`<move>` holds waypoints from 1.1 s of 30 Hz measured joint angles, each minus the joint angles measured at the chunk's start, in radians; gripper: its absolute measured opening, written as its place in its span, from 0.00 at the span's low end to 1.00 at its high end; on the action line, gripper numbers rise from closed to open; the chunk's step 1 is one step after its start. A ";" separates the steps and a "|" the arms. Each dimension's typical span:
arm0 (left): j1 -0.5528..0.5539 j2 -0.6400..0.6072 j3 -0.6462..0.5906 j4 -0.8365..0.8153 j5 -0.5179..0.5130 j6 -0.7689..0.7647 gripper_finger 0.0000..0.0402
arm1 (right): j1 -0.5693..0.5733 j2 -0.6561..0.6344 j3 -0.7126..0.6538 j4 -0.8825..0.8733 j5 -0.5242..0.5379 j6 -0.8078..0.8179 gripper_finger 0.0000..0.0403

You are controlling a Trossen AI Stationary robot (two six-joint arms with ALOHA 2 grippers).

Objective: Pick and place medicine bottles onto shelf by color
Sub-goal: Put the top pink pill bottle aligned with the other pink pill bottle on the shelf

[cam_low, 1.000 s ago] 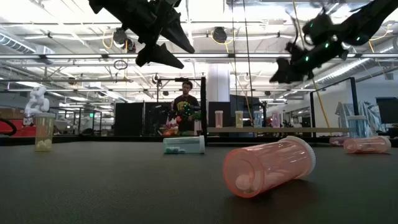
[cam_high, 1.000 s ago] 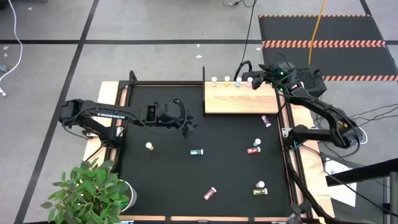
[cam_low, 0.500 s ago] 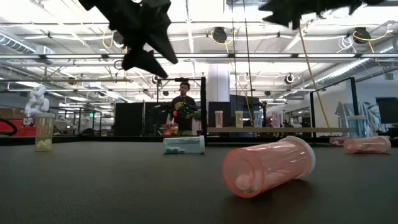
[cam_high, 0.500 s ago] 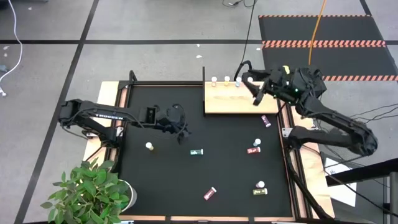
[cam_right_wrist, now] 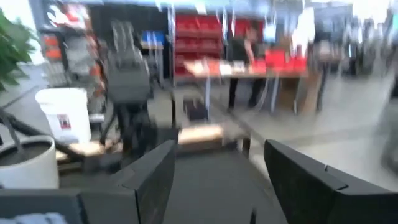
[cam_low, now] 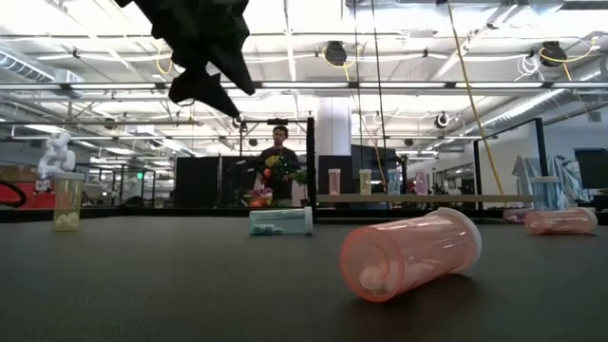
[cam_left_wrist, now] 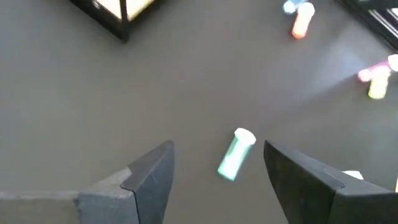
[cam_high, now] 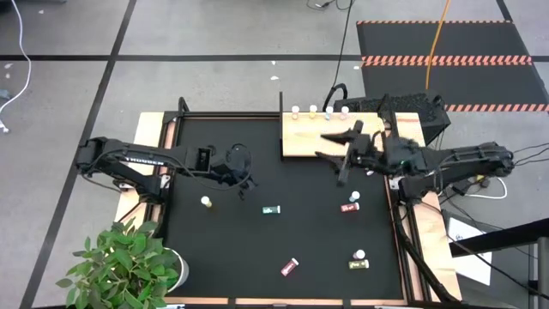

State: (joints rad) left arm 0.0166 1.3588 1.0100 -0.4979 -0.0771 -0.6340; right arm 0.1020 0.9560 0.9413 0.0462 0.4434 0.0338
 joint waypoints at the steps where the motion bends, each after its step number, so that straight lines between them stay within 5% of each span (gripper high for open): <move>1: -0.001 0.003 0.001 -0.008 -0.016 -0.001 0.61 | 0.016 0.007 0.001 -0.028 0.009 0.049 0.57; 14: -0.008 0.010 0.000 -0.084 -0.064 -0.127 0.61 | 0.175 0.066 -0.001 -0.459 -0.095 0.548 0.34; 17: -0.015 0.016 0.000 -0.041 -0.064 -0.140 0.61 | 0.186 0.066 -0.001 -0.634 -0.215 0.681 0.28; 23: -0.054 0.032 0.000 0.177 -0.063 -0.173 0.61 | 0.267 0.054 -0.072 -0.823 -0.483 0.770 0.18; 28: -0.108 0.083 -0.002 0.424 -0.082 -0.127 0.61 | 0.334 0.028 -0.155 -0.836 -0.601 0.825 0.11; 33: -0.150 0.208 0.003 0.700 -0.098 -0.120 0.61 | 0.409 -0.014 -0.214 -0.836 -0.600 0.887 0.05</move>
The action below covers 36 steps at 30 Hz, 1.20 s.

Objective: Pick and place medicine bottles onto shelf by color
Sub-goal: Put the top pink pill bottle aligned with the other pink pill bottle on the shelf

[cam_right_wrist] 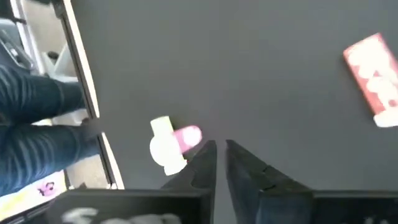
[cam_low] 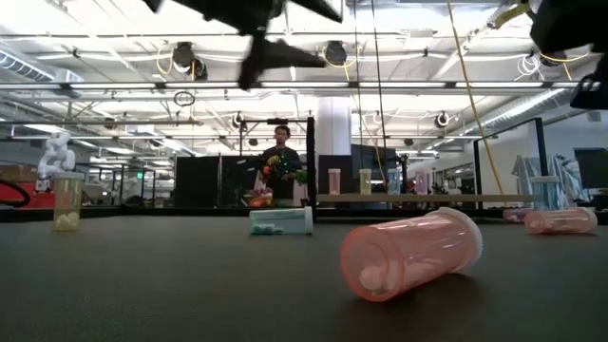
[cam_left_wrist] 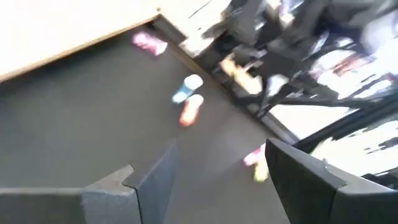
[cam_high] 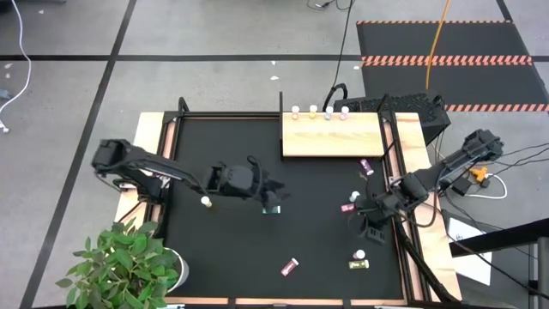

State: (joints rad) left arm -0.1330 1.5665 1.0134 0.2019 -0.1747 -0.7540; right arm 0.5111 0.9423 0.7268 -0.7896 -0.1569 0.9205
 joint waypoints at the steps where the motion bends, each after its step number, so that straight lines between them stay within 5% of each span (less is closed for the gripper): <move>1: -0.005 0.039 0.010 0.043 0.000 0.000 0.61 | 0.011 -0.010 -0.011 0.005 0.004 0.004 0.04; 7: -0.018 0.260 0.193 0.097 0.031 0.030 0.61 | 0.032 -0.069 -0.051 -0.004 0.054 0.010 0.00; 17: -0.021 0.602 0.672 0.007 0.068 0.385 0.61 | 0.034 -0.151 -0.072 -0.094 0.054 0.079 0.00; 29: 0.050 0.946 0.948 0.005 0.095 0.464 0.61 | 0.034 -0.213 -0.072 -0.130 0.135 0.185 0.00; 36: 0.062 1.052 1.009 0.016 0.123 0.464 0.61 | 0.034 -0.228 -0.072 -0.128 0.129 0.221 0.00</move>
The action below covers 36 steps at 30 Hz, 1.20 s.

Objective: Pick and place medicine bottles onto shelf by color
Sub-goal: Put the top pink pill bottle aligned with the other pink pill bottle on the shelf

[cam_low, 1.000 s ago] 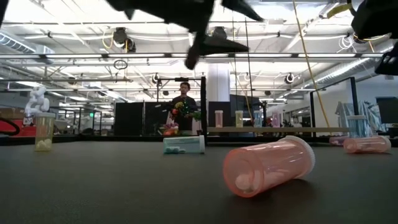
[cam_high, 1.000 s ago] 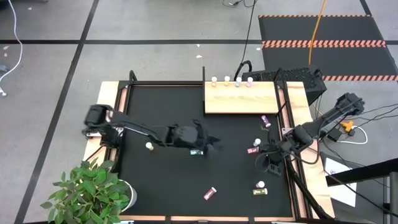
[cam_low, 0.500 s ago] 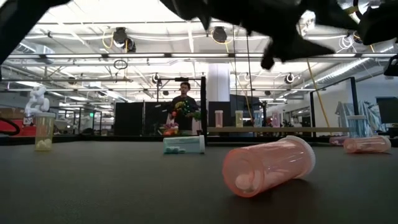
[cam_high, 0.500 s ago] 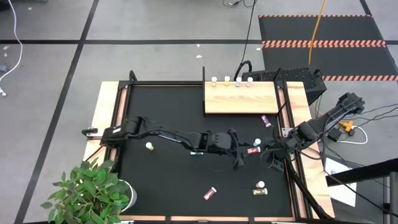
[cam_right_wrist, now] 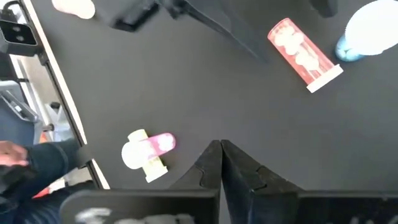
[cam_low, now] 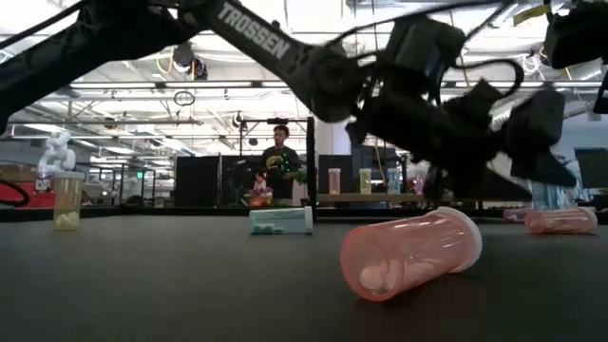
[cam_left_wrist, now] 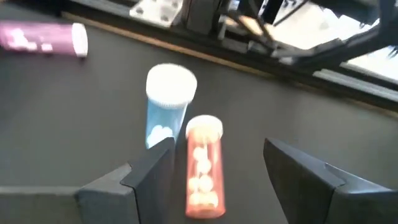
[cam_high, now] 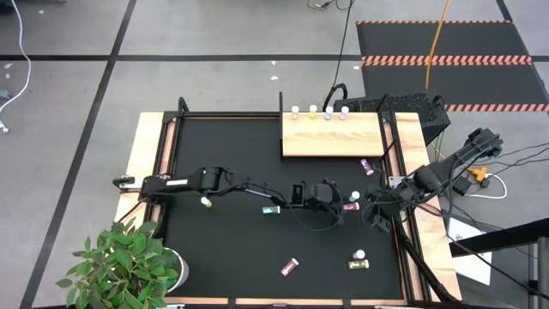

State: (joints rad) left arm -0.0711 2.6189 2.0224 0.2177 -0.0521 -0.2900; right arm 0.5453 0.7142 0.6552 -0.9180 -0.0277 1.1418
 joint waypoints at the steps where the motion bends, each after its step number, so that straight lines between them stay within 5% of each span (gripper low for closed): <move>1: 0.000 0.007 0.000 -0.001 0.000 0.001 0.61 | 0.000 -0.003 0.000 0.000 0.000 0.005 0.00; 13: -0.002 0.015 -0.021 -0.061 0.004 0.019 0.60 | 0.000 -0.009 0.000 0.000 0.000 0.024 0.00; 23: 0.000 0.014 -0.021 -0.061 -0.003 0.089 0.39 | 0.000 -0.009 0.000 0.000 0.000 0.050 0.00; 36: 0.001 0.014 -0.022 -0.063 0.000 0.107 0.24 | 0.000 -0.009 0.000 0.008 -0.003 0.050 0.00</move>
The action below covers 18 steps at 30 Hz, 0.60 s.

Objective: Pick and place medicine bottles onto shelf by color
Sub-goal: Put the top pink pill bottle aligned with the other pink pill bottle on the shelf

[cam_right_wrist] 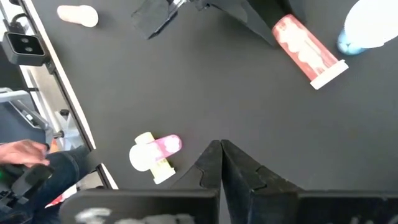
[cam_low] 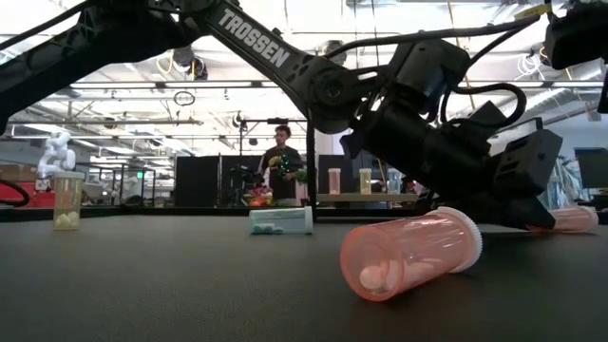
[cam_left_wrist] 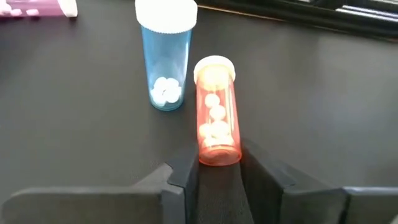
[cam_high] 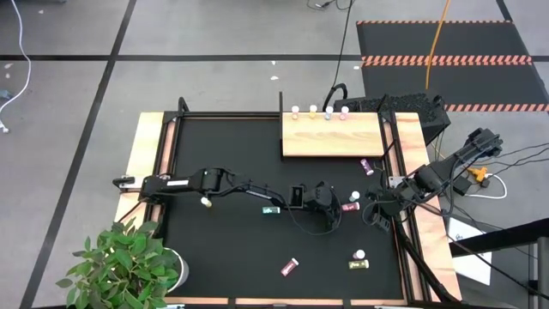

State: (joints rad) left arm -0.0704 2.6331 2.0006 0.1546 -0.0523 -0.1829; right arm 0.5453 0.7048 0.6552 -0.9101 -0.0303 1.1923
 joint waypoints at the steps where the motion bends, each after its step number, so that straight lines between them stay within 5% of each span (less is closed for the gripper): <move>1: 0.000 0.000 0.000 0.006 0.000 -0.010 0.23 | 0.000 0.000 0.000 0.007 0.000 0.000 0.00; 11: 0.000 -0.020 -0.001 -0.001 0.031 -0.161 0.26 | 0.000 -0.058 0.009 0.174 0.053 -0.022 0.00; 18: 0.000 -0.145 0.000 -0.045 0.170 -0.361 0.26 | -0.001 -0.222 0.052 0.524 0.187 -0.298 0.00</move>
State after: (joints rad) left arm -0.0700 2.4882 2.0003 0.1094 0.1180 -0.5438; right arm 0.5446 0.4827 0.7070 -0.3858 0.1567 0.8947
